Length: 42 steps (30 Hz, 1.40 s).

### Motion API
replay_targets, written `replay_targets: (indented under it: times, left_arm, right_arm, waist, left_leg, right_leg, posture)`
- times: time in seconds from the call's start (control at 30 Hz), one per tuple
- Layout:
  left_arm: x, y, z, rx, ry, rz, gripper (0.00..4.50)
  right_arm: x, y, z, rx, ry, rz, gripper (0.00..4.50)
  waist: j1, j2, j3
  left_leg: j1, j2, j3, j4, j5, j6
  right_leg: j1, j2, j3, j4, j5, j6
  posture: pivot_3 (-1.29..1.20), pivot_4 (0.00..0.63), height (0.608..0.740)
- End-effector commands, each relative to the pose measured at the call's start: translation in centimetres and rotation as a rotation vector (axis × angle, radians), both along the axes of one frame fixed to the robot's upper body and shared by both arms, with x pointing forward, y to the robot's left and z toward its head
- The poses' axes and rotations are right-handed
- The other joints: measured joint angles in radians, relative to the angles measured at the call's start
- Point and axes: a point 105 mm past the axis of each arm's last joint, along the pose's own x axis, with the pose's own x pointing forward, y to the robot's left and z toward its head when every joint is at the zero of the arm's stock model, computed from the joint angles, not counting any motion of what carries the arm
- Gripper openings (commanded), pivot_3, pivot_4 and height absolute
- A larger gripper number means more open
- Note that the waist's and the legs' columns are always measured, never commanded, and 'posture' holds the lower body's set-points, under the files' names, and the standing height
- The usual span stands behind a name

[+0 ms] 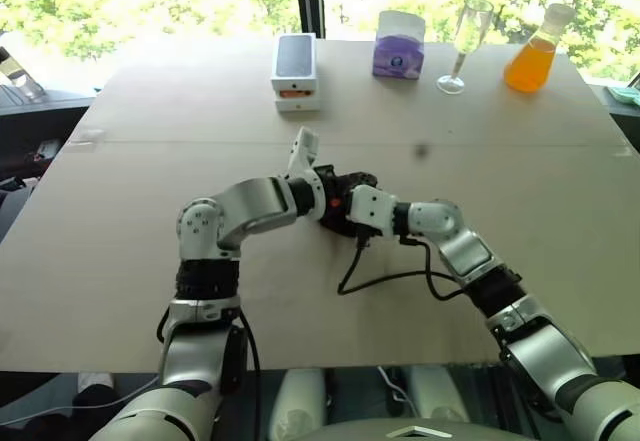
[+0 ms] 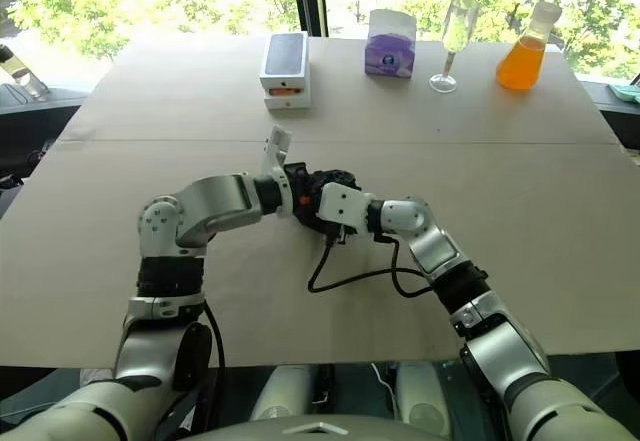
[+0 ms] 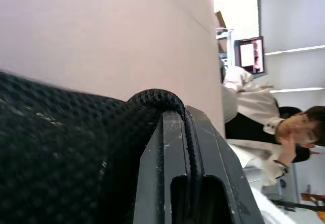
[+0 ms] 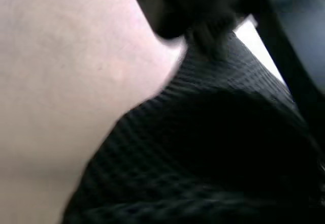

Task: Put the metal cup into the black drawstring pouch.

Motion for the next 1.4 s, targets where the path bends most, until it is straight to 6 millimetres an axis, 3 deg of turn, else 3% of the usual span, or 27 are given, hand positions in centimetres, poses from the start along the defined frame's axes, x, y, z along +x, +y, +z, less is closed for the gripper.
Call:
replay_targets:
  times: [0.03,0.2,0.33,0.4,0.53,0.63,0.77,0.87,0.93,1.07,1.2,1.27,1.37,1.4]
  left_arm:
    - [0.0,0.1,1.2,0.042,-0.150,-0.015,0.00]
    - [-0.5,-0.1,0.5,0.128,-0.273,-0.090,0.00]
    - [-0.9,-0.7,0.1,0.161,-0.320,-0.147,0.00]
    - [-0.7,-1.0,0.9,0.157,-0.363,-0.156,0.00]
    - [0.6,-0.7,3.3,0.157,-0.454,-0.149,0.00]
    - [1.9,-0.6,5.6,0.162,-0.516,-0.145,0.00]
    - [3.3,0.1,6.6,0.262,-0.575,-0.137,0.00]
    - [3.7,1.0,6.4,0.318,-0.587,-0.132,0.00]
    - [3.5,1.8,5.9,0.344,-0.587,-0.134,0.00]
    - [2.6,3.1,4.7,0.347,-0.614,-0.163,0.00]
    - [2.2,3.4,3.8,0.413,-0.674,-0.192,0.00]
    - [2.1,2.9,3.4,0.431,-0.691,-0.210,0.00]
    - [1.7,1.9,3.5,0.416,-0.719,-0.235,0.00]
    - [1.6,1.6,3.7,0.407,-0.729,-0.244,0.00]
  right_arm:
    - [-0.7,-2.1,1.4,-0.036,-0.004,-0.019,3.39]
    - [-3.2,-4.9,2.6,-0.039,0.167,-0.104,3.39]
    - [-3.3,-5.8,3.8,0.000,0.171,-0.201,3.39]
    - [-3.4,-6.0,4.2,0.025,0.162,-0.210,3.39]
    - [-2.4,-5.6,5.3,0.084,0.146,-0.251,3.39]
    - [-0.6,-3.0,4.5,0.079,0.110,-0.263,3.39]
    - [2.1,0.3,4.0,0.117,0.091,-0.291,2.08]
    - [3.3,0.9,4.8,0.099,-0.009,-0.305,0.54]
    - [3.5,0.1,5.9,0.101,-0.062,-0.323,0.06]
    - [2.2,-3.0,7.3,0.082,-0.095,-0.333,0.06]
    - [-1.3,-4.6,8.4,0.133,-0.001,-0.253,0.06]
    - [-3.5,-4.7,8.0,0.120,0.037,-0.192,0.88]
    - [-4.6,-4.6,8.0,0.170,0.073,-0.202,1.98]
    - [-4.9,-4.6,8.0,0.176,0.085,-0.202,1.98]
  waist:
    - [0.010,0.000,0.000]
    - [0.017,0.001,0.001]
    - [0.013,0.001,0.001]
    - [0.015,0.002,0.001]
    - [0.017,0.001,0.001]
    - [0.013,0.001,0.001]
    - [-0.006,0.002,0.001]
    - [-0.008,0.003,0.002]
    - [-0.007,0.003,0.002]
    - [-0.006,0.004,0.003]
    - [-0.005,0.005,0.003]
    - [-0.005,0.005,0.003]
    - [-0.005,0.005,0.003]
    - [-0.005,0.005,0.003]
  left_leg:
    - [0.000,0.000,0.000,0.000,0.000,0.000]
    - [0.000,0.000,-0.001,-0.002,0.000,0.000]
    - [0.000,0.001,0.000,-0.003,0.000,0.000]
    - [0.000,0.001,0.000,-0.003,0.000,0.000]
    - [0.000,0.000,0.000,-0.002,0.000,0.000]
    - [0.000,0.000,0.000,-0.002,0.000,0.000]
    - [-0.001,0.001,0.000,-0.003,0.001,-0.001]
    - [-0.001,0.001,0.000,-0.004,0.001,-0.001]
    - [-0.003,0.001,0.000,-0.005,0.000,0.000]
    - [-0.003,0.001,0.000,-0.006,-0.001,0.001]
    - [-0.003,0.001,-0.001,-0.006,-0.001,0.001]
    - [-0.002,0.001,0.000,-0.006,-0.001,0.000]
    - [-0.002,0.001,0.000,-0.005,-0.001,0.001]
    - [-0.002,0.001,0.000,-0.005,-0.001,0.001]
  right_leg:
    - [0.000,0.000,0.000,0.000,0.000,0.000]
    - [0.000,0.001,-0.001,-0.003,0.000,0.000]
    - [0.001,0.001,0.000,-0.004,0.000,0.000]
    - [0.000,0.002,0.000,-0.004,0.000,0.000]
    - [0.000,0.002,-0.001,-0.004,0.000,0.000]
    - [0.000,0.002,-0.001,-0.005,0.000,0.000]
    - [-0.001,0.006,0.000,-0.005,0.000,0.000]
    - [-0.002,0.005,0.001,-0.006,0.000,0.000]
    - [-0.002,0.003,0.000,-0.007,0.000,0.000]
    - [-0.002,0.000,-0.001,-0.008,0.000,0.000]
    - [-0.001,0.001,-0.002,-0.008,0.000,0.000]
    - [-0.001,0.001,-0.002,-0.007,0.000,0.000]
    - [0.000,0.002,-0.001,-0.007,0.000,0.001]
    - [0.000,0.001,-0.001,-0.007,0.000,0.001]
  posture:
    - [0.00,0.150,0.737]
    - [0.00,0.150,0.737]
    - [0.00,0.150,0.737]
    - [0.00,0.150,0.737]
    - [0.00,0.150,0.737]
    - [0.00,0.150,0.737]
    - [0.00,0.150,0.737]
    - [0.00,0.150,0.737]
    - [0.00,0.150,0.737]
    - [0.00,0.150,0.737]
    - [0.00,0.150,0.737]
    - [0.00,0.150,0.737]
    - [0.00,0.150,0.737]
    - [0.00,0.150,0.737]
